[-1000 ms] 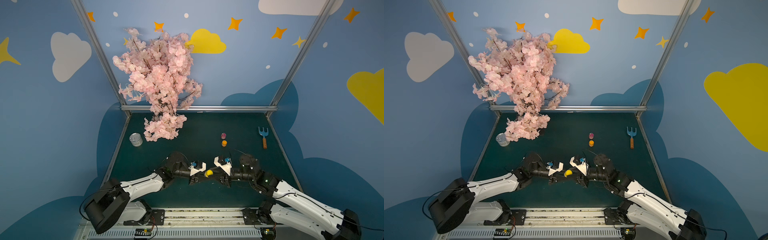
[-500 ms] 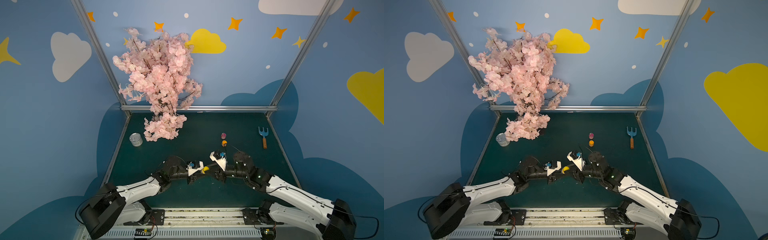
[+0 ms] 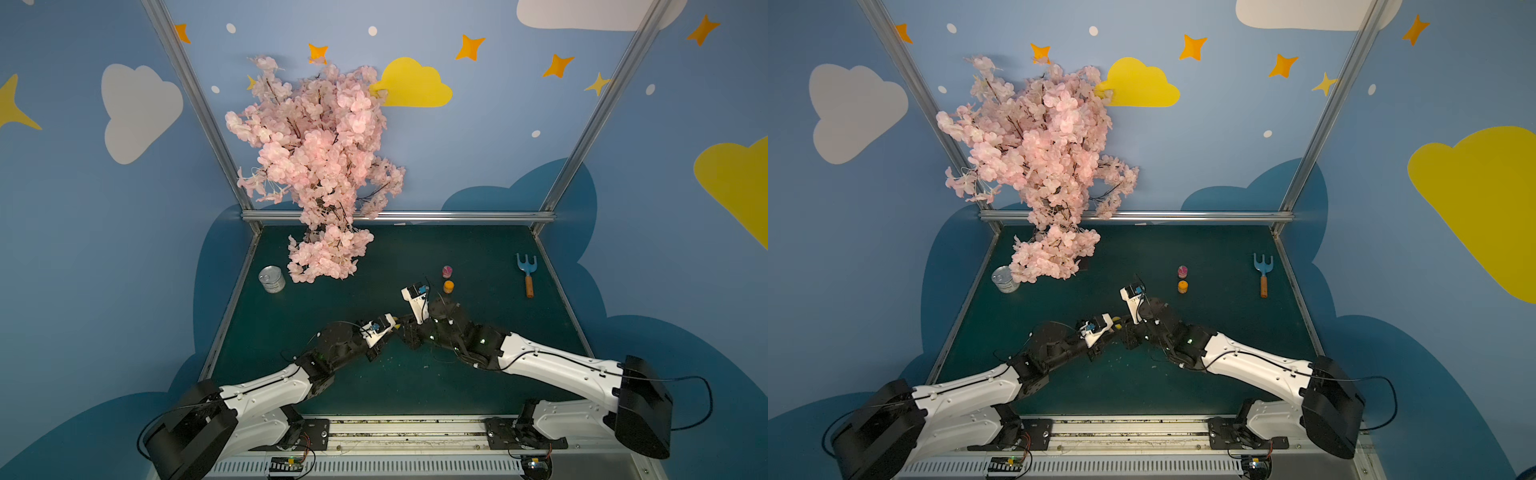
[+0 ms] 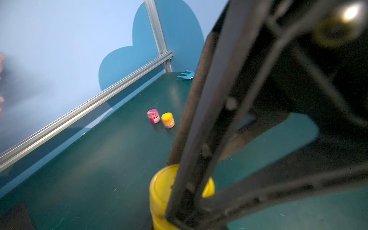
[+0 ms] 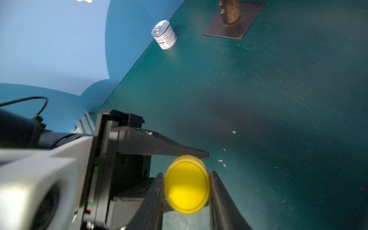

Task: Close the paint jar lid
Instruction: Screw the lid onto the paint jar.

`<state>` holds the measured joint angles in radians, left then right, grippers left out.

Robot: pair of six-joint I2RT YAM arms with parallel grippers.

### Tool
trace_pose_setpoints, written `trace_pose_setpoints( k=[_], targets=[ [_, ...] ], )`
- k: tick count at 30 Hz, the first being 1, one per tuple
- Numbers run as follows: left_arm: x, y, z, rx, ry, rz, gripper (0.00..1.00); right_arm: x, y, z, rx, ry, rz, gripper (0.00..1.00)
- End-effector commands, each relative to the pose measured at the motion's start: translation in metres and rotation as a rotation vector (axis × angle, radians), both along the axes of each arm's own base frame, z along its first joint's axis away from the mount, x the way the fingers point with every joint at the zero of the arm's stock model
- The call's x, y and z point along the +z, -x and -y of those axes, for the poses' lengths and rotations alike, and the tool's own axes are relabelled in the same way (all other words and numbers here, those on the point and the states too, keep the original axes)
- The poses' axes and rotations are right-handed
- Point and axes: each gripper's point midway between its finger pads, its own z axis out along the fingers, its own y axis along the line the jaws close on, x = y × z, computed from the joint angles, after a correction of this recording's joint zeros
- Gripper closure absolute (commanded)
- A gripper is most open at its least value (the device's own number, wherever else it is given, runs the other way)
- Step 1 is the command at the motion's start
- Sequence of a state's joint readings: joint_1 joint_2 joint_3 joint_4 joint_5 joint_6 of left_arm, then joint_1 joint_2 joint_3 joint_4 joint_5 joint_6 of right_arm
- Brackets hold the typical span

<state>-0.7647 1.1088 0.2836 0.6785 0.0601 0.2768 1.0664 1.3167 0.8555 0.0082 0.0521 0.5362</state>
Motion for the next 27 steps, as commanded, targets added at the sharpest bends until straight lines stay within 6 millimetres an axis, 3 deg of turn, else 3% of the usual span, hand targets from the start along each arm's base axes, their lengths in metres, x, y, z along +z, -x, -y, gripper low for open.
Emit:
trace_pose_setpoints(
  k=[1, 5, 7, 9, 12, 13, 14, 20, 22, 24, 27],
  targets=[
    [0.054, -0.013, -0.005, 0.083, 0.098, 0.169, 0.70, -0.043, 0.002, 0.012, -0.125, 0.151, -0.089, 0.90],
    [0.058, -0.013, -0.009, 0.103, 0.105, 0.180, 0.70, -0.037, 0.002, 0.013, -0.153, 0.121, -0.060, 0.85],
    [0.058, -0.012, -0.009, 0.102, 0.106, 0.178, 0.70, -0.033, 0.003, 0.019, -0.165, 0.125, -0.049, 0.75],
    [0.057, -0.013, -0.008, 0.101, 0.103, 0.176, 0.70, -0.027, 0.003, 0.027, -0.178, 0.117, -0.032, 0.64],
    [0.053, -0.015, -0.007, 0.105, 0.093, 0.166, 0.69, -0.018, 0.005, 0.042, -0.201, 0.101, -0.007, 0.39],
    [0.052, -0.016, -0.007, 0.106, 0.089, 0.164, 0.70, -0.016, 0.007, 0.048, -0.209, 0.101, 0.001, 0.26],
    [0.050, -0.017, -0.008, 0.110, 0.086, 0.160, 0.70, -0.014, 0.008, 0.054, -0.218, 0.104, 0.007, 0.21],
    [0.042, -0.020, -0.003, 0.090, 0.074, 0.124, 0.69, 0.002, 0.008, 0.093, -0.309, 0.048, 0.070, 0.19],
    [0.039, -0.014, 0.006, 0.020, 0.074, 0.101, 0.69, -0.003, 0.007, 0.108, -0.308, 0.075, 0.153, 0.19],
    [0.037, 0.000, 0.018, -0.083, 0.081, 0.084, 0.69, 0.004, 0.007, 0.110, -0.234, 0.087, 0.268, 0.18],
    [0.043, 0.026, 0.031, -0.254, 0.132, 0.078, 0.67, 0.016, 0.021, 0.097, -0.010, 0.070, 0.390, 0.18]
  ],
)
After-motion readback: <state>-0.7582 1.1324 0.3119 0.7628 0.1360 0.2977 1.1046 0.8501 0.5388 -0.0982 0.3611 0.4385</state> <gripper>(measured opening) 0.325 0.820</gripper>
